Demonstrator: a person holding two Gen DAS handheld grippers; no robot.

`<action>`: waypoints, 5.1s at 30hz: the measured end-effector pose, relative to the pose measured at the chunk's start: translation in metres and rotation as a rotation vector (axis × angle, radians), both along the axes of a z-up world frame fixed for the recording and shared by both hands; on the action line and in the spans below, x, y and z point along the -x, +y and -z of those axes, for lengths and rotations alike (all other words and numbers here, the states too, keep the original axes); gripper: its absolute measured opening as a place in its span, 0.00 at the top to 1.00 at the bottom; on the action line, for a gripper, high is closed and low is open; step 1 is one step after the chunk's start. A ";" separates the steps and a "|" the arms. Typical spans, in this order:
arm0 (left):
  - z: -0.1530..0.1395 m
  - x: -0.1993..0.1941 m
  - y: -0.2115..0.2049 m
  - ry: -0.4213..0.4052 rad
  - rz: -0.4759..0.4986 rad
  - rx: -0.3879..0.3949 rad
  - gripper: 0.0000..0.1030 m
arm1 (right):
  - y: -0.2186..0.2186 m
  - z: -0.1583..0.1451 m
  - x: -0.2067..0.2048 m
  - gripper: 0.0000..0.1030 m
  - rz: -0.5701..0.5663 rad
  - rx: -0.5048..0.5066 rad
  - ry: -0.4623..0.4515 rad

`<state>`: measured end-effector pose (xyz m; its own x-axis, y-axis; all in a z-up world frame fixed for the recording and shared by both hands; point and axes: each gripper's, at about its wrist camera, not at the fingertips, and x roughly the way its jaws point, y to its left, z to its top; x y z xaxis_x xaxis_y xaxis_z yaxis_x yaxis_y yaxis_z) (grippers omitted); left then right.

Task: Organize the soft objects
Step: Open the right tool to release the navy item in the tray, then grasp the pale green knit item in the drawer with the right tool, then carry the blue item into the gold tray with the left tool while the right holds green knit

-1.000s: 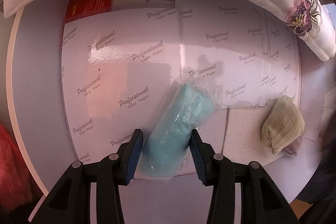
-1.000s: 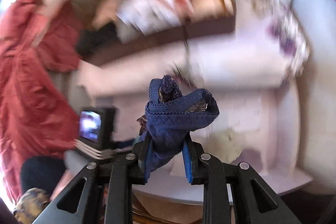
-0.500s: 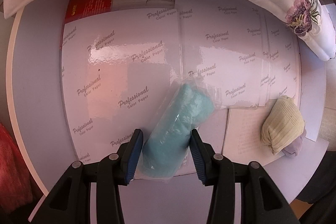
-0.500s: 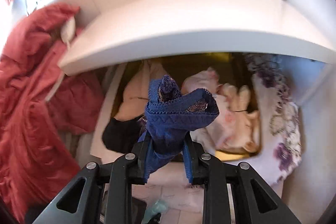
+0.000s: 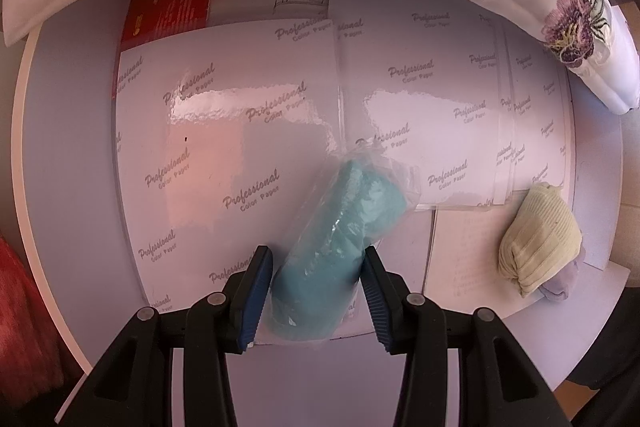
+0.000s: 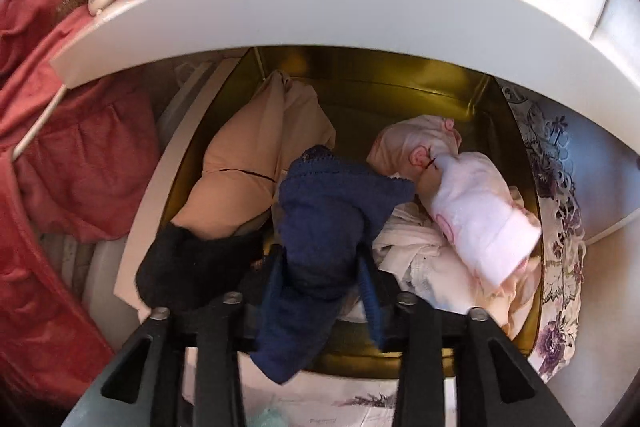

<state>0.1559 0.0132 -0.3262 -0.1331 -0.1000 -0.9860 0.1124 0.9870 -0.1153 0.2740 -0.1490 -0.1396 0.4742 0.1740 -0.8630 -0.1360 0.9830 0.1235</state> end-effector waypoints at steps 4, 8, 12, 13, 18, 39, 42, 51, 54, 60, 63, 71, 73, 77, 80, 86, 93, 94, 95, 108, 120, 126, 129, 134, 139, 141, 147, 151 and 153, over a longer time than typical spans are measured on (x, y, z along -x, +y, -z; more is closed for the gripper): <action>-0.001 0.001 -0.002 -0.001 -0.004 0.002 0.56 | -0.017 -0.008 0.020 0.44 0.015 -0.048 -0.011; -0.002 0.001 -0.001 -0.001 -0.008 0.006 0.56 | -0.030 -0.014 0.038 0.38 0.031 -0.068 -0.019; -0.002 0.002 0.001 -0.002 -0.008 0.008 0.55 | -0.048 -0.022 0.059 0.36 0.055 -0.097 -0.025; -0.002 0.002 0.001 -0.002 -0.008 0.008 0.55 | -0.051 -0.022 0.064 0.34 0.059 -0.103 -0.025; -0.002 0.002 0.002 -0.002 -0.010 0.010 0.55 | -0.071 -0.019 0.096 0.30 0.066 -0.106 0.008; -0.004 0.001 0.004 -0.004 -0.012 0.015 0.55 | -0.140 0.155 0.160 0.21 0.316 -0.231 0.635; -0.004 0.001 0.006 -0.005 -0.014 0.020 0.56 | -0.119 0.169 0.160 0.30 0.239 -0.121 0.641; -0.005 -0.004 0.022 0.008 -0.063 0.074 0.50 | -0.096 0.178 0.164 0.46 0.162 0.001 0.589; -0.004 -0.005 0.027 0.014 -0.088 0.094 0.48 | -0.093 0.181 0.167 0.46 0.145 0.018 0.584; -0.006 -0.004 0.025 0.009 -0.069 0.084 0.48 | -0.079 0.189 0.166 0.46 0.119 0.036 0.586; -0.005 -0.003 0.023 0.006 -0.059 0.076 0.48 | -0.079 0.190 0.163 0.46 0.124 0.031 0.589; -0.008 -0.002 0.016 -0.025 0.012 0.017 0.61 | -0.079 0.194 0.164 0.53 0.116 0.047 0.581; -0.008 0.001 0.014 -0.031 0.020 0.010 0.63 | -0.076 0.197 0.165 0.54 0.107 0.056 0.584; -0.010 0.001 0.008 -0.036 0.041 -0.003 0.64 | -0.072 0.197 0.167 0.54 0.092 0.075 0.577; -0.010 -0.001 0.005 -0.034 0.032 -0.004 0.64 | -0.069 0.198 0.167 0.54 0.085 0.083 0.579; -0.013 0.001 0.004 -0.046 0.024 -0.015 0.67 | -0.061 0.199 0.169 0.54 0.074 0.103 0.574; -0.030 0.006 0.007 -0.072 0.001 0.003 0.68 | -0.053 0.194 0.172 0.54 0.046 0.135 0.559; -0.032 0.006 0.006 -0.078 0.001 0.007 0.68 | -0.049 0.192 0.173 0.54 0.045 0.137 0.558; -0.036 0.006 0.005 -0.089 0.000 0.012 0.68 | -0.048 0.191 0.173 0.54 0.045 0.137 0.558; -0.094 0.012 0.012 -0.210 -0.059 0.143 0.68 | -0.043 0.194 0.174 0.54 0.039 0.137 0.558; -0.169 0.006 0.030 -0.409 -0.152 0.298 0.68 | -0.042 0.194 0.175 0.54 0.029 0.142 0.557; -0.218 -0.026 0.037 -0.530 -0.196 0.372 0.68 | -0.039 0.194 0.175 0.54 0.022 0.151 0.554; -0.231 -0.049 0.039 -0.558 -0.214 0.393 0.68 | -0.038 0.194 0.175 0.54 0.019 0.154 0.553; -0.231 -0.093 0.041 -0.565 -0.268 0.394 0.68 | -0.036 0.192 0.176 0.54 0.020 0.154 0.553; -0.212 -0.126 0.042 -0.530 -0.366 0.437 0.68 | -0.036 0.192 0.176 0.54 0.018 0.153 0.553; -0.205 -0.133 0.040 -0.527 -0.385 0.445 0.68 | -0.037 0.193 0.176 0.54 0.017 0.153 0.553; -0.170 -0.152 0.029 -0.481 -0.391 0.351 0.68 | -0.039 0.192 0.175 0.54 0.022 0.142 0.555; -0.158 -0.153 0.027 -0.489 -0.374 0.330 0.65 | -0.041 0.192 0.175 0.54 0.024 0.139 0.556; -0.162 -0.153 0.024 -0.495 -0.357 0.331 0.64 | -0.041 0.193 0.175 0.54 0.023 0.138 0.557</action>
